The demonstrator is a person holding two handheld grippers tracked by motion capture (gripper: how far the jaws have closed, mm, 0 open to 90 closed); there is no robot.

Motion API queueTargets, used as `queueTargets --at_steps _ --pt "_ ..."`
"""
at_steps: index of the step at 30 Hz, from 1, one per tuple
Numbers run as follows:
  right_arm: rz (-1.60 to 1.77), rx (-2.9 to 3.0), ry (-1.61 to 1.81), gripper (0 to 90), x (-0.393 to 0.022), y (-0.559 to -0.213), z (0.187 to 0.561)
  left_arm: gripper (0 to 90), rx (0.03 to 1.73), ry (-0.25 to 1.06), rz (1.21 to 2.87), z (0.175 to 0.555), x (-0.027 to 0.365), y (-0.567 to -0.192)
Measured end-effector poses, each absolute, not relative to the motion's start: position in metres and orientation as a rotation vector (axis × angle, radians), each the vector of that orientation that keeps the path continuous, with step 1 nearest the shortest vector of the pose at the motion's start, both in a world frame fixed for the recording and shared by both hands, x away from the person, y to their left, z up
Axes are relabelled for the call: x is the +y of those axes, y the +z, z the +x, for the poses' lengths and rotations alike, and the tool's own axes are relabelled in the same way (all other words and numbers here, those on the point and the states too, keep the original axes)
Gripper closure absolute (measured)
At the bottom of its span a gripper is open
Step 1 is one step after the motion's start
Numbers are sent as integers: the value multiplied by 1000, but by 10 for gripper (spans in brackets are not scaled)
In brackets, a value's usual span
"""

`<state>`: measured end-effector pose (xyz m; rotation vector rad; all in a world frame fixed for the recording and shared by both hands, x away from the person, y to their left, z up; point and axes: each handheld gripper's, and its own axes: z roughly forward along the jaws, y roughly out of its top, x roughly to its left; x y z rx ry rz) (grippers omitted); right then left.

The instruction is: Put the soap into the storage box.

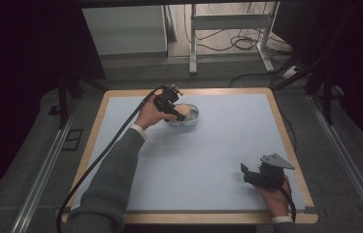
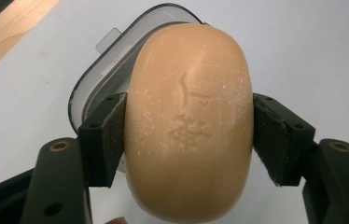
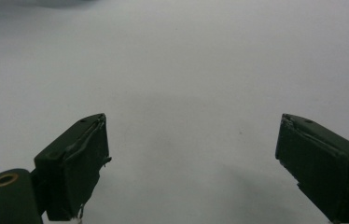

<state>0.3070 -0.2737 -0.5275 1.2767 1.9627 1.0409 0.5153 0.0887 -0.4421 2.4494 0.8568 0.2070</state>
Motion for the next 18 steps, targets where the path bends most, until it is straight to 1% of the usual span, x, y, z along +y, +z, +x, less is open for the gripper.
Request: queueTargets --at_steps 6,18 --pt "1271 1961 1033 97 -273 -528 307 322 842 178 2451 526 84 -449" --pt "1266 1962 1029 97 -273 -528 306 321 874 190 2457 541 76 -459"
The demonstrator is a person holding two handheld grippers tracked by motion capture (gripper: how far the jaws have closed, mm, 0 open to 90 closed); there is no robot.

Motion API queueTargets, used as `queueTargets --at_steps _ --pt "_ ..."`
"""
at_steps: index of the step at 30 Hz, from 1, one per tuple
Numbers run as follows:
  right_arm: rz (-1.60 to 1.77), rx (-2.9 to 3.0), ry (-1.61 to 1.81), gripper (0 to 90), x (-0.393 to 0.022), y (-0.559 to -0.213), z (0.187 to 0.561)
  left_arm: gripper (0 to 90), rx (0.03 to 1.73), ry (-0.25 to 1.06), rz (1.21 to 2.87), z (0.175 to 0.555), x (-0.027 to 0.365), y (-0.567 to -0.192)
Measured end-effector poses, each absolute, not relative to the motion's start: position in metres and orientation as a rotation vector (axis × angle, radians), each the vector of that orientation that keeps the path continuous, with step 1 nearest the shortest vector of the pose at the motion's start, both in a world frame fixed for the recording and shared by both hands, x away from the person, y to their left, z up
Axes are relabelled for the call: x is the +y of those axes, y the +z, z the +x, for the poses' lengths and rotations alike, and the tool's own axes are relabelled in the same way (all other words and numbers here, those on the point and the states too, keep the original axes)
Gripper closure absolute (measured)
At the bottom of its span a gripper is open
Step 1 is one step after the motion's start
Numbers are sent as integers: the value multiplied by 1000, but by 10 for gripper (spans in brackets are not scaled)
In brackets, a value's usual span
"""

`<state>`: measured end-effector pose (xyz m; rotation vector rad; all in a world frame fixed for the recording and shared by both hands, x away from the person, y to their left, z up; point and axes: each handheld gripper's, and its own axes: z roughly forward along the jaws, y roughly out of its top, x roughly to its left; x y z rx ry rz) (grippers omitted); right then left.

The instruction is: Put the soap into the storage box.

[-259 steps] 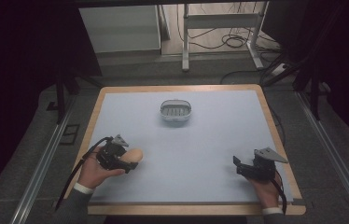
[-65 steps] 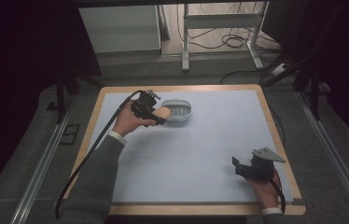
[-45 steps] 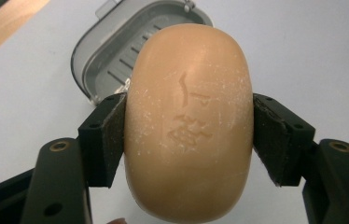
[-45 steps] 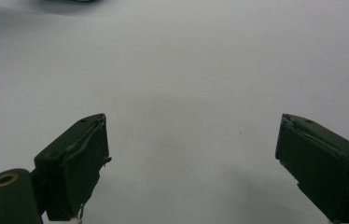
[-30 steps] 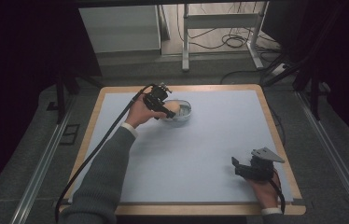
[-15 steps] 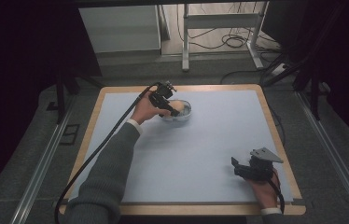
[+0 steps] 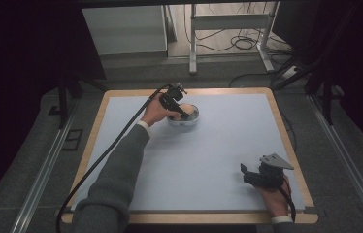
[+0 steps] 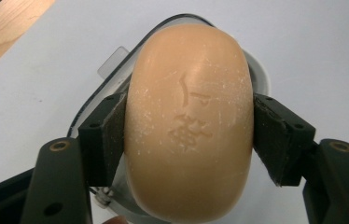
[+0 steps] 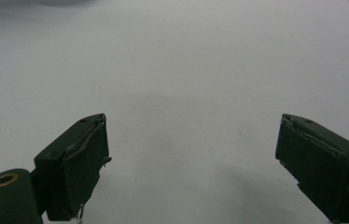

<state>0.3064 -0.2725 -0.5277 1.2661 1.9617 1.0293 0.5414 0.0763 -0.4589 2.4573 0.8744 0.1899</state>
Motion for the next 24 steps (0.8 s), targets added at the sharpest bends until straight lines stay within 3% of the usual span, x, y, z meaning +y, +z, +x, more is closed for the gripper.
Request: queueTargets --at_steps 11,24 --pt "1264 1963 1028 97 -272 -528 306 314 887 164 2461 545 77 -469" --pt "1257 1966 1020 97 -272 -528 306 236 868 179 2382 523 94 -444"
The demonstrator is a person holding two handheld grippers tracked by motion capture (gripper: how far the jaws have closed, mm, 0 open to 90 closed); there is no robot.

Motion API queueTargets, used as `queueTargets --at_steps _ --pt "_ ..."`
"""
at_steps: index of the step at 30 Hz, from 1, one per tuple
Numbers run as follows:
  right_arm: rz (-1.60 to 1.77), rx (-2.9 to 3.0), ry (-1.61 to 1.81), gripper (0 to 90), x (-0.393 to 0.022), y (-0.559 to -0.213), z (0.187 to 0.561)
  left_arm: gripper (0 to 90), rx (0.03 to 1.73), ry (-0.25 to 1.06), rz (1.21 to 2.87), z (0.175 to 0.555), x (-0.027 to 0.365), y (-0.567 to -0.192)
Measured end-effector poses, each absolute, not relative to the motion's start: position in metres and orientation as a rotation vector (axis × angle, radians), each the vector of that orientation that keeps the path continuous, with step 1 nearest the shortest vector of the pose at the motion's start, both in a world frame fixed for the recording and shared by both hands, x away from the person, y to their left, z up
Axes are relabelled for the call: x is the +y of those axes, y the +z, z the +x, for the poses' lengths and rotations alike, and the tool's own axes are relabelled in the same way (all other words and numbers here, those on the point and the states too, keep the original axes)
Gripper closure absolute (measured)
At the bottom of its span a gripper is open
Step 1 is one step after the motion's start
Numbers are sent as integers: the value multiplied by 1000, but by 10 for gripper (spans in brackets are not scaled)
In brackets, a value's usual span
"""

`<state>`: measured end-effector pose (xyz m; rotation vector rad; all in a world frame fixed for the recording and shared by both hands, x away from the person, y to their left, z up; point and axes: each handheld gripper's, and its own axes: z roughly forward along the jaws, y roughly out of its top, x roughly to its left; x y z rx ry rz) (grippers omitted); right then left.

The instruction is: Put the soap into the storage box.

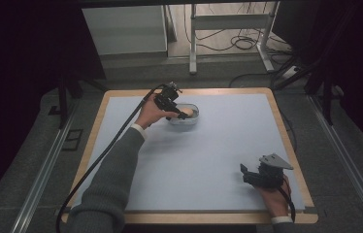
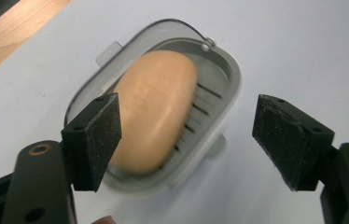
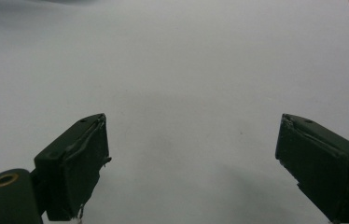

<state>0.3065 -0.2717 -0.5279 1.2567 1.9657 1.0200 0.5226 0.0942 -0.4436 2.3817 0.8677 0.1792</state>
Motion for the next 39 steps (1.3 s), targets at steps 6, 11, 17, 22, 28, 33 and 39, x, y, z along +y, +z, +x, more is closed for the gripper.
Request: queueTargets --at_steps 6,11,17,22,28,33,39 --pt "1259 1965 1023 97 -272 -528 306 228 874 192 2342 505 106 -434" --pt "1258 1966 1026 97 -272 -528 306 215 874 203 2342 486 119 -428" --pt "1260 1964 1025 97 -272 -528 306 218 858 258 2291 456 139 -421" --pt "1265 1962 1026 97 -272 -528 307 226 828 288 2249 426 153 -418" --pt "1266 1962 1022 97 -272 -528 307 219 833 285 2219 398 171 -423" --pt "1267 1960 1023 97 -272 -528 307 211 887 244 2149 372 188 -436" --pt "1270 1959 1024 97 -272 -528 307 211 948 290 2110 339 205 -457"
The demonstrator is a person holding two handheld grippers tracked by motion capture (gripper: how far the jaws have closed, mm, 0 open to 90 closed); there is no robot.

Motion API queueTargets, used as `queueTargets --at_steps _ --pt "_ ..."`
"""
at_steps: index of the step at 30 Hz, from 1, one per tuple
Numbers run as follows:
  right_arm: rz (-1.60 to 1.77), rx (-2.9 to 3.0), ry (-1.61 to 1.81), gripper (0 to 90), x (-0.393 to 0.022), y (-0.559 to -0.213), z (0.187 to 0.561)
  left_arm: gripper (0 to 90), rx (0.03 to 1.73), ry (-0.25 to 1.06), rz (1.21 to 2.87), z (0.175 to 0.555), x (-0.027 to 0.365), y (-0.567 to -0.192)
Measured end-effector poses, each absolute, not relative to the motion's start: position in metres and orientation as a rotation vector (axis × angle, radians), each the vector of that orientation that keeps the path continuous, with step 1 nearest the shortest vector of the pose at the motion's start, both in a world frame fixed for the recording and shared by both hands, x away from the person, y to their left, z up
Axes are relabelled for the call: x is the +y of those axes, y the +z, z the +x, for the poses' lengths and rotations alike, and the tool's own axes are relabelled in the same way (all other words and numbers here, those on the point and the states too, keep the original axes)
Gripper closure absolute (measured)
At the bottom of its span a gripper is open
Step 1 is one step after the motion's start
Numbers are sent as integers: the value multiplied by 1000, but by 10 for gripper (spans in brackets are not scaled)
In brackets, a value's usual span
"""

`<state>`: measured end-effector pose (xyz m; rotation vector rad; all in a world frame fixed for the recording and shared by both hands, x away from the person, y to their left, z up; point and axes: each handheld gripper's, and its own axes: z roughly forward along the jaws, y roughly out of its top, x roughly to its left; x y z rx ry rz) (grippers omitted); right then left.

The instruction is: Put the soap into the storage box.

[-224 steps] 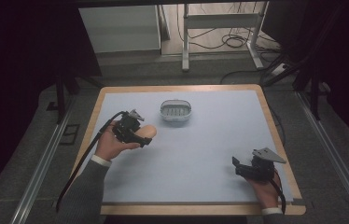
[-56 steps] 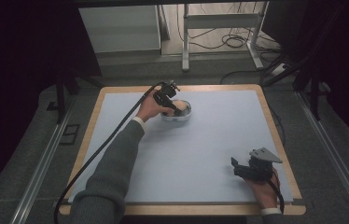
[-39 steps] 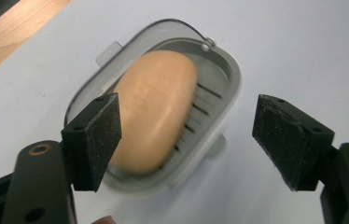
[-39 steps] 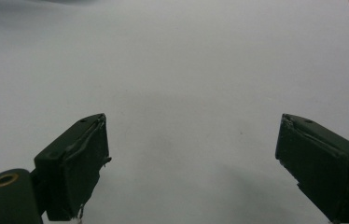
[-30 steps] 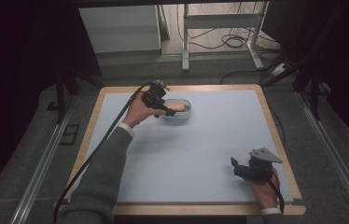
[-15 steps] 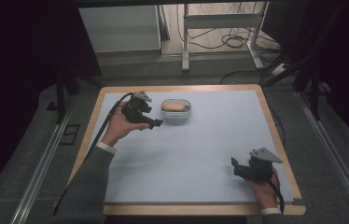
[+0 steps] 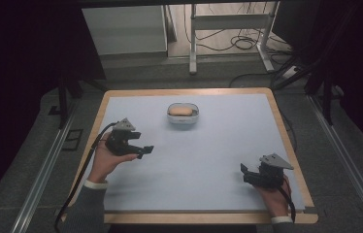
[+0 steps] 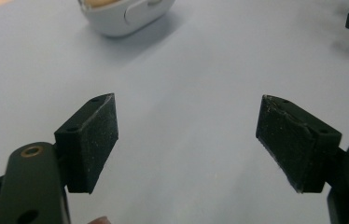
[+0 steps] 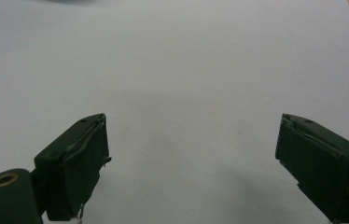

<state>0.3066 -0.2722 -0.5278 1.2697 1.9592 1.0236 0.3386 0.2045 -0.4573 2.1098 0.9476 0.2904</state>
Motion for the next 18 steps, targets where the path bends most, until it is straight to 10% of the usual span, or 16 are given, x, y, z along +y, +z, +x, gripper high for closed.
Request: queueTargets --at_steps 18 --pt "1268 1960 1031 97 -273 -528 307 201 1049 320 2140 309 228 -491"
